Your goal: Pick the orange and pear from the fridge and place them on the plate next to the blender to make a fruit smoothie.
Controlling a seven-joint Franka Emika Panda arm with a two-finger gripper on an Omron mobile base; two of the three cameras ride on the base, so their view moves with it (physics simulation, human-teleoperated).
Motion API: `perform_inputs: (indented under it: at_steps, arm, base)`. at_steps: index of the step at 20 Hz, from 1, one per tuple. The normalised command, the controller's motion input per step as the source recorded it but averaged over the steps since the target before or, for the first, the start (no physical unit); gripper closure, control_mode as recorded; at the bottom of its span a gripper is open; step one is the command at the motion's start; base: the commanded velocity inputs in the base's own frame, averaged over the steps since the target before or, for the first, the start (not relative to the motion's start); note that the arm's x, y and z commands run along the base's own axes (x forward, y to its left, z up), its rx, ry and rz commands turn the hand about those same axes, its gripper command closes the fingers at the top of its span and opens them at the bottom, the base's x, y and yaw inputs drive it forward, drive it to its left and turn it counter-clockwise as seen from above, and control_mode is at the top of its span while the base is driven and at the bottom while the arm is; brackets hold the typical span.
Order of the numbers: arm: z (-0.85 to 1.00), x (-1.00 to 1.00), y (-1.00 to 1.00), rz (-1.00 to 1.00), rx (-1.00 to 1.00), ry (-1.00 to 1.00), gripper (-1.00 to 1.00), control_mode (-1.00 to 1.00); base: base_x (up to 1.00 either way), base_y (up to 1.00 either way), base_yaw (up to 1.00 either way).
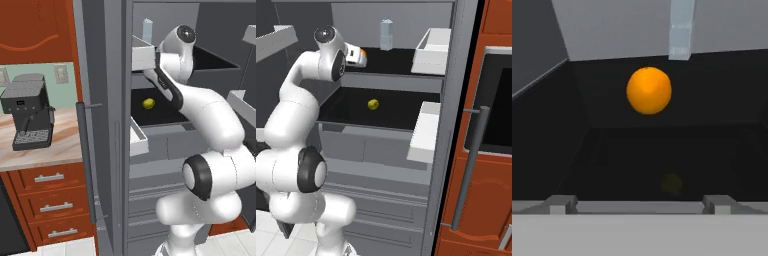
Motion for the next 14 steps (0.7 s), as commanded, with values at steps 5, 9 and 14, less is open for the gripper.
perform_inputs:
  at_steps: [5,9,14]
  arm:
    - [0.0,0.76,0.03,0.0,0.0,0.12,-1.0,-1.0]
    - [-0.03,0.68,0.02,0.0,0.0,0.06,-1.0,-1.0]
    - [-0.19,0.64,0.0,0.0,0.0,0.01,-1.0,-1.0]
  base:
    - [0.0,0.0,0.0]
    - [0.0,0.0,0.0]
    - [0.0,0.0,0.0]
